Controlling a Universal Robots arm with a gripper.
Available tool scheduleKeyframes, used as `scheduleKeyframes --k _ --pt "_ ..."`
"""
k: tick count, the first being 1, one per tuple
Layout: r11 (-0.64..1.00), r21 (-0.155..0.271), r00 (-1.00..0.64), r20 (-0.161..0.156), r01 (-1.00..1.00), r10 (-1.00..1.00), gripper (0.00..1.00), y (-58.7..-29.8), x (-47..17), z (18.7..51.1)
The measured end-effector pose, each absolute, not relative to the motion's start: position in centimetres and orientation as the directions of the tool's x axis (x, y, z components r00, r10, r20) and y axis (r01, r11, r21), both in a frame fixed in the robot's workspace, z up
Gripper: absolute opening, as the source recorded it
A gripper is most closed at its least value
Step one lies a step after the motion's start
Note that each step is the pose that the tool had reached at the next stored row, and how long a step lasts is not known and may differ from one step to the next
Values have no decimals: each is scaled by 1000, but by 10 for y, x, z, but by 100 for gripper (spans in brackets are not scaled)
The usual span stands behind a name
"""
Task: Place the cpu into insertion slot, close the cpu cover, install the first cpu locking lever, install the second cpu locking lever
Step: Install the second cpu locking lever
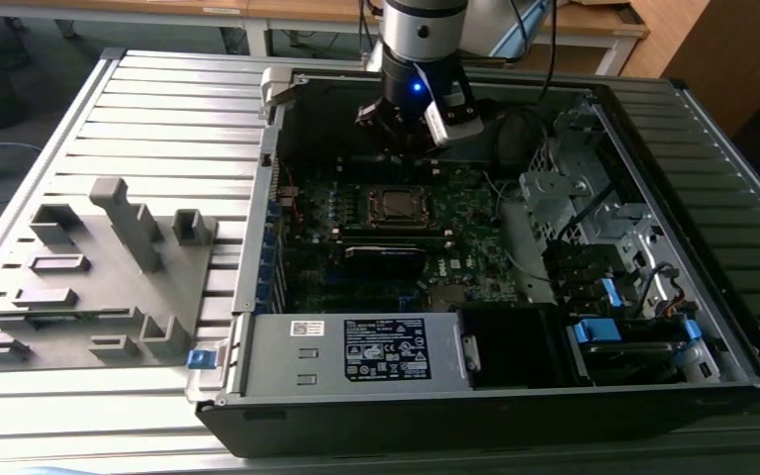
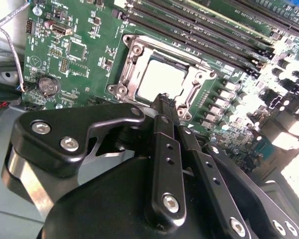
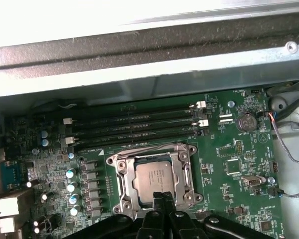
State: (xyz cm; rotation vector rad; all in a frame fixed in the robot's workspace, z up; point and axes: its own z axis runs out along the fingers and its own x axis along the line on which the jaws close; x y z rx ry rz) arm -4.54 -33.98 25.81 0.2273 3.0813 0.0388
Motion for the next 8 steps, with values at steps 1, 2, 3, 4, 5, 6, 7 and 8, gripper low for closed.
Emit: scheduleKeyframes --k 1,2,3,4,5,6,7,8 --pt "989 28 -988 -50 146 147 11 -341 -45 258" --pt "989 27 -988 -50 146 147 11 -341 -45 258" --pt "989 27 -988 -50 146 147 11 -342 -45 258" --pt "989 27 -988 -50 146 147 11 -343 -45 258" --pt "989 26 -988 -50 146 147 11 -344 -45 258" --pt "989 26 -988 -50 146 147 11 -345 -45 258" --pt "989 26 -988 -50 146 147 11 -346 -45 258" --pt "989 26 -988 -50 146 147 11 -347 -45 258"
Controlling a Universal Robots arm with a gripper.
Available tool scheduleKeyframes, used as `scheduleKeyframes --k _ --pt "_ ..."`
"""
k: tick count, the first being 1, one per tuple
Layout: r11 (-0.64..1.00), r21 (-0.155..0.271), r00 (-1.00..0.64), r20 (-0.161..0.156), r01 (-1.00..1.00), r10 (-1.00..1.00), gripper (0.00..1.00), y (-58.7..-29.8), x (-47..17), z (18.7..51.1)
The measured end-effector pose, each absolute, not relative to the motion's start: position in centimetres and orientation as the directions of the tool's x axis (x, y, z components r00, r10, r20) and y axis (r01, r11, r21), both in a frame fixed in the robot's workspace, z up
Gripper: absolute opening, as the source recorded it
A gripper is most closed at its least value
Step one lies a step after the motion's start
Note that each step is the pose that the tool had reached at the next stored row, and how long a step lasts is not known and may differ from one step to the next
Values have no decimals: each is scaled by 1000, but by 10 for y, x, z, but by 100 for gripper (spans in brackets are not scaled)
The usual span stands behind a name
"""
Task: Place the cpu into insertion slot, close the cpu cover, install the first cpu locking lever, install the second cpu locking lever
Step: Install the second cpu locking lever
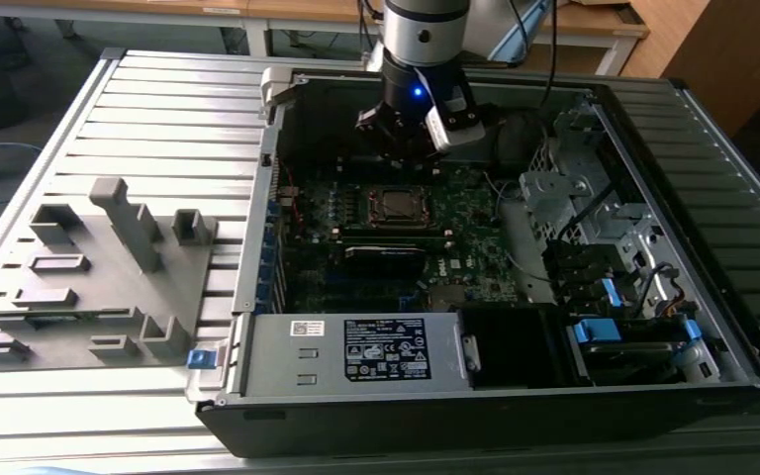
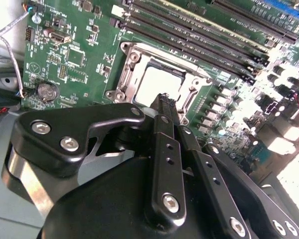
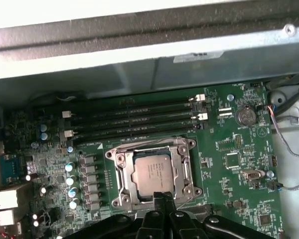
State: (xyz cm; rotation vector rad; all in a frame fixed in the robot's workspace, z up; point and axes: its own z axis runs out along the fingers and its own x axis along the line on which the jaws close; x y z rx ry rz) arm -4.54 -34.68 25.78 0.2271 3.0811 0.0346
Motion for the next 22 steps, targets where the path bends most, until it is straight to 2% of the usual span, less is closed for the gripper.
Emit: scheduleKeyframes --k 22 --pt "989 25 -988 -50 146 147 11 -362 -45 257"
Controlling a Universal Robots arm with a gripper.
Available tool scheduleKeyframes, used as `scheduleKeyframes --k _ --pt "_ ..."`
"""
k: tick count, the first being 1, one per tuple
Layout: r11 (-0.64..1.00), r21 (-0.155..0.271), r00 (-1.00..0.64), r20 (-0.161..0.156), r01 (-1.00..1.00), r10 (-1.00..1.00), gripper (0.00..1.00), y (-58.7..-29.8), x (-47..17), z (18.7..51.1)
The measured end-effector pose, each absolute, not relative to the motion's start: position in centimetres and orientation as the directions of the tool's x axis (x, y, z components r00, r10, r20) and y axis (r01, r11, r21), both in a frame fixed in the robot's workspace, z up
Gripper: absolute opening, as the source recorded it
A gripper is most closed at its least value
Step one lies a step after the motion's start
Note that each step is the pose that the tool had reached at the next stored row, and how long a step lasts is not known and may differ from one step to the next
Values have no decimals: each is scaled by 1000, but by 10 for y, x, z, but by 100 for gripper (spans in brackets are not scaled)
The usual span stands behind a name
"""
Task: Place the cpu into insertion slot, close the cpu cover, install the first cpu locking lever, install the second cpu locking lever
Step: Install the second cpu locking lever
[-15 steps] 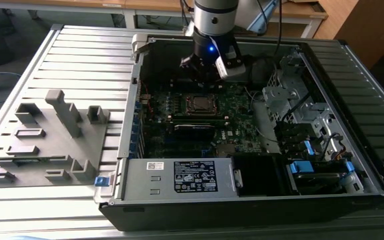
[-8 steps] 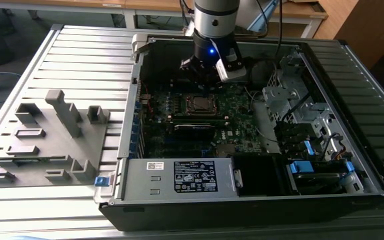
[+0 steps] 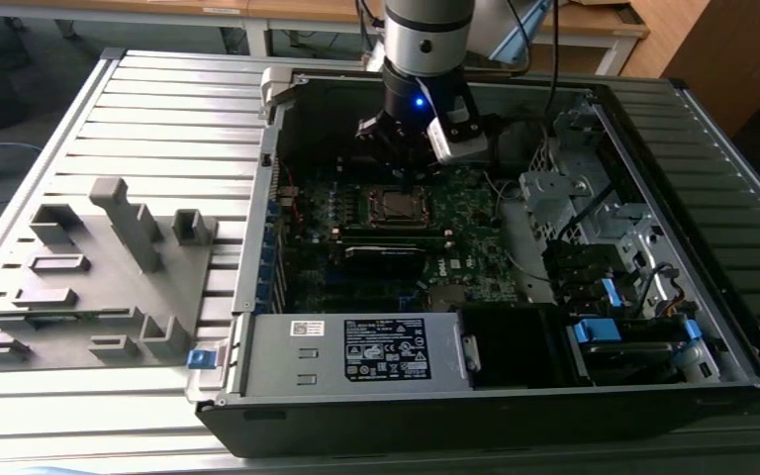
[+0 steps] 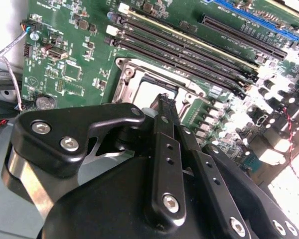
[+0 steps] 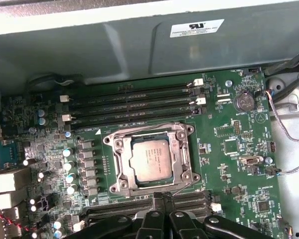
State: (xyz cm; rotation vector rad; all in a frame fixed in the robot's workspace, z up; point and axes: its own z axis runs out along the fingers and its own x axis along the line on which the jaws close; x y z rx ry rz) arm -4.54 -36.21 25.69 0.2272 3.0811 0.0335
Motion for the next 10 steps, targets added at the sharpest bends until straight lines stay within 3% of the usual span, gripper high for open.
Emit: scheduleKeyframes --k 10 --pt "989 25 -988 -50 146 147 11 -365 -46 250"
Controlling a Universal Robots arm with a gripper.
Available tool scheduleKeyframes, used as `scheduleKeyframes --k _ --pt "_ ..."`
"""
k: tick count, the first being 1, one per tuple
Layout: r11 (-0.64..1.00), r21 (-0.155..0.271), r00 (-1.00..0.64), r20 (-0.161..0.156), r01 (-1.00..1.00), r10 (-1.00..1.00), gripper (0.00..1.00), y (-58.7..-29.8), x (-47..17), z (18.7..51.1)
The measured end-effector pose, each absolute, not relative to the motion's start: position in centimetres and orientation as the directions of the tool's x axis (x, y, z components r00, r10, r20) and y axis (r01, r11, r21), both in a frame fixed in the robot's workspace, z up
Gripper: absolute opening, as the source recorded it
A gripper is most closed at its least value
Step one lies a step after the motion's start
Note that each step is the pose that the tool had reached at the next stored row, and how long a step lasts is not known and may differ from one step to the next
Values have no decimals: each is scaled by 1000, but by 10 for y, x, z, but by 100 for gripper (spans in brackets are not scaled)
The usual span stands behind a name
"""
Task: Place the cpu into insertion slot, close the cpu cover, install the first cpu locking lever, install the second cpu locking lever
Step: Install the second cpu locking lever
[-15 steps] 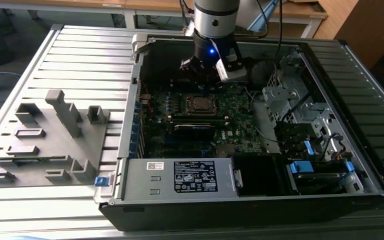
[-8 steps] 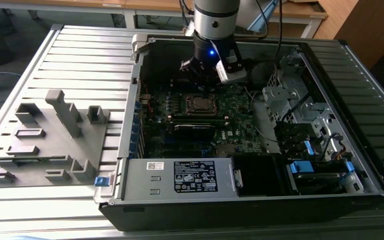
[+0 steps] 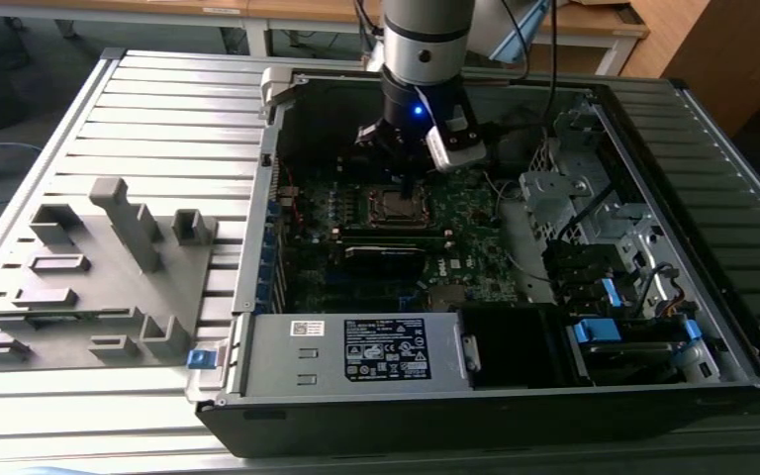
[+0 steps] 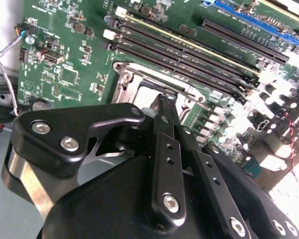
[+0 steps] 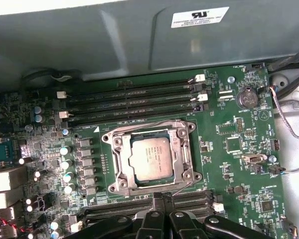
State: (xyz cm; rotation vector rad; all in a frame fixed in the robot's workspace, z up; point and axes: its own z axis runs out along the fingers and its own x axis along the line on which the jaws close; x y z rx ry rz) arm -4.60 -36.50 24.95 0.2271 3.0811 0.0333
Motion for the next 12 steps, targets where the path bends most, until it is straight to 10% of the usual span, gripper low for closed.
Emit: scheduleKeyframes --k 12 --pt "989 24 -988 -50 146 147 11 -365 -47 248"
